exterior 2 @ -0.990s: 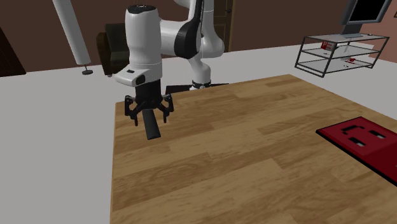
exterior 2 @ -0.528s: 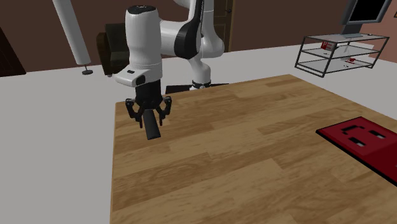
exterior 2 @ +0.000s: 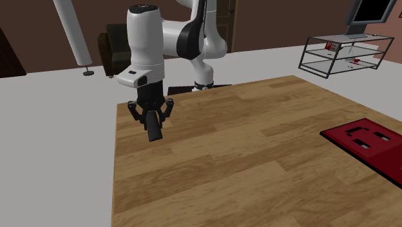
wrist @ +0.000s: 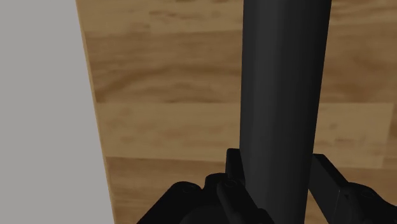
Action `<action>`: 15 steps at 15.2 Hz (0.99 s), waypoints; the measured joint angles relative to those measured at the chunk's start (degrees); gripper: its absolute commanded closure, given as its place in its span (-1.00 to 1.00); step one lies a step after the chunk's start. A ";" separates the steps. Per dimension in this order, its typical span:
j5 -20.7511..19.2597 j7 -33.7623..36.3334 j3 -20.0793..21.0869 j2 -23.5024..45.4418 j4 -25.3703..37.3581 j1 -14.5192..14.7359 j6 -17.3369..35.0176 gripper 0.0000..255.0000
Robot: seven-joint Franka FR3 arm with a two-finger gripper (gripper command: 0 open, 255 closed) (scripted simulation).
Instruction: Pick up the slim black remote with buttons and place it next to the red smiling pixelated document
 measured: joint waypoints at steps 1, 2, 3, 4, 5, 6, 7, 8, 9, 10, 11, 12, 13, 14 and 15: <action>-0.05 0.04 0.01 -0.07 -0.09 0.02 0.08 1.00; -0.17 0.08 -0.05 -0.24 0.00 0.00 -0.22 1.00; -0.31 0.17 -0.08 -0.50 0.28 0.01 -0.80 1.00; -0.45 0.27 -0.10 -0.81 0.57 0.05 -1.40 1.00; -0.70 0.38 -0.14 -1.36 0.57 0.09 -1.94 1.00; -0.89 0.42 -0.19 -1.83 0.78 0.09 -2.60 1.00; -1.07 0.59 -0.18 -2.27 1.13 0.17 -3.37 1.00; -1.23 0.73 -0.16 -2.65 1.47 0.24 -4.06 1.00; -1.33 0.79 -0.15 -2.94 1.90 0.27 -4.76 1.00; -1.49 0.85 -0.16 -3.37 2.18 0.30 -5.46 1.00; -1.49 0.79 -0.18 -3.42 2.96 0.28 -6.29 1.00; -1.70 0.98 -0.15 -3.96 3.18 0.36 -7.02 1.00; -1.76 0.90 -0.19 -4.20 3.62 0.33 -7.69 1.00; -1.85 0.83 -0.23 -4.49 4.16 0.31 -8.50 1.00; -1.97 1.02 -0.16 -4.80 4.61 0.40 -9.25 1.00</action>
